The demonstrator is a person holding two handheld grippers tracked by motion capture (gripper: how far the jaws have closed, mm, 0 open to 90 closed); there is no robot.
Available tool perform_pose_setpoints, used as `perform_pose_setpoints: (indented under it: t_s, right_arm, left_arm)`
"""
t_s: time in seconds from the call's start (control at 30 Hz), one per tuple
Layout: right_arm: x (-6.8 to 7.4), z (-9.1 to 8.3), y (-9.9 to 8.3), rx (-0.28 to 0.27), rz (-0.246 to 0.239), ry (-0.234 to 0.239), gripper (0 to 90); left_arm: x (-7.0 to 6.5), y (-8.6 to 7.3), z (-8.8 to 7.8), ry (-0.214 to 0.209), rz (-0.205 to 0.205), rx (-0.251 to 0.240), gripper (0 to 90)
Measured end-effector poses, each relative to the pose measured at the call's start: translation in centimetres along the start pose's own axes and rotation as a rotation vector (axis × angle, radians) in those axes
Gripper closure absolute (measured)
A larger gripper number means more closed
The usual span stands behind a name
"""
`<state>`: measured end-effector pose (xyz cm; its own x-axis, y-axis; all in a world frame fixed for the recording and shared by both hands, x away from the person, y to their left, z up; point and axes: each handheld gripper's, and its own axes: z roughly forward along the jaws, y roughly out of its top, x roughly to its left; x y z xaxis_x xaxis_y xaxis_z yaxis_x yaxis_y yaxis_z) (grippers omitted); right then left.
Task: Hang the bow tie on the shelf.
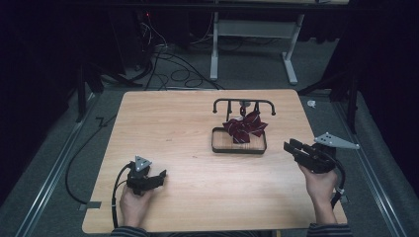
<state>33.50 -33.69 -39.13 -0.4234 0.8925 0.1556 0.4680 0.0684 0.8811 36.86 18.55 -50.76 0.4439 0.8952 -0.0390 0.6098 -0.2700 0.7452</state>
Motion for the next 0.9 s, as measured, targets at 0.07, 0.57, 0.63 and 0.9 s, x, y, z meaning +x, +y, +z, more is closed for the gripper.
perform_pose_setpoints:
  t_s: [0.07,0.57,0.63,0.9]
  right_arm:
    - [0.0,0.0,-0.3,0.002,0.008,0.002,67.9]
    - [0.0,0.5,-2.0,0.018,0.046,0.024,67.9]
    - [0.0,0.6,-2.2,0.022,0.047,0.025,67.9]
    - [0.1,0.7,-3.0,0.019,0.057,0.029,68.0]
  left_arm:
    - [0.0,0.0,0.0,0.0,0.0,0.0,27.8]
    - [0.0,0.0,0.0,0.0,0.001,0.0,27.8]
    - [0.0,0.0,0.0,0.0,0.001,0.0,27.8]
    - [0.0,0.0,0.0,0.001,0.002,0.0,27.8]
